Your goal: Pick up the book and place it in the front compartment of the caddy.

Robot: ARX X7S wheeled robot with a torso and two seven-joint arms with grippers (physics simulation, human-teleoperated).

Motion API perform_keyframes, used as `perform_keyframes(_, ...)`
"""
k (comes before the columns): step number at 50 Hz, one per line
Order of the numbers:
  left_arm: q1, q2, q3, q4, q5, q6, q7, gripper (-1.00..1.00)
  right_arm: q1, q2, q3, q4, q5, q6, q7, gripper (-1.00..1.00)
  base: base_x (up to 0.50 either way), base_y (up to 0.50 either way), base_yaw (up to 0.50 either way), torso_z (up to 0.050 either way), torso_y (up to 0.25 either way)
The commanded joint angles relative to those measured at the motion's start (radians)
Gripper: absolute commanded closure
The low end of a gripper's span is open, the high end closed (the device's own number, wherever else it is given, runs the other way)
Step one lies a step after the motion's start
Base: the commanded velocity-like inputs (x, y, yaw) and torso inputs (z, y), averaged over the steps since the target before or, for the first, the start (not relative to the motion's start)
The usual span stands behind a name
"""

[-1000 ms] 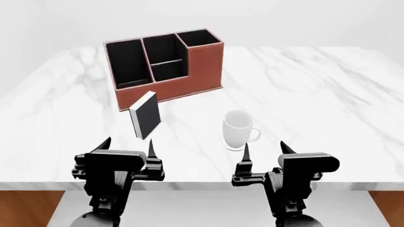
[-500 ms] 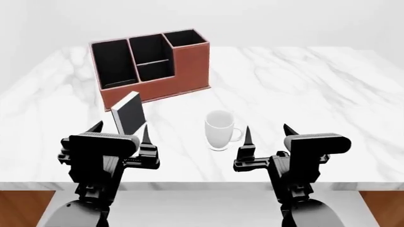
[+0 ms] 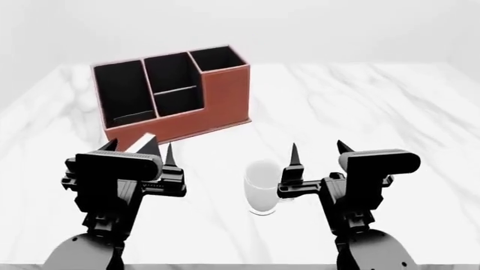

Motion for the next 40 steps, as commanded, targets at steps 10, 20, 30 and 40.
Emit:
perform_keyframes(10,-0.009,-0.015,0.003,0.027,-0.013,-0.032,-0.012,-1.00,0.007,0.012,-0.010,0.011,0.013,-0.001,0.016,-1.00,0.50,0.00,0.00,0.000,0.002)
perform_keyframes(20,-0.013,-0.020,0.004,0.035,-0.022,-0.045,-0.016,-1.00,0.010,0.015,-0.013,0.018,0.019,-0.003,0.026,-1.00,0.50,0.00,0.00,0.000,0.001)
perform_keyframes(30,-0.015,-0.024,0.004,0.039,-0.029,-0.049,-0.021,-1.00,0.015,0.021,-0.016,0.021,0.026,-0.002,0.033,-1.00,0.50,0.00,0.00,0.000,0.001)
perform_keyframes(40,-0.011,-0.028,0.003,0.048,-0.035,-0.051,-0.027,-1.00,0.016,0.027,-0.020,0.015,0.034,0.001,0.038,-1.00,0.50,0.00,0.00,0.000,0.002)
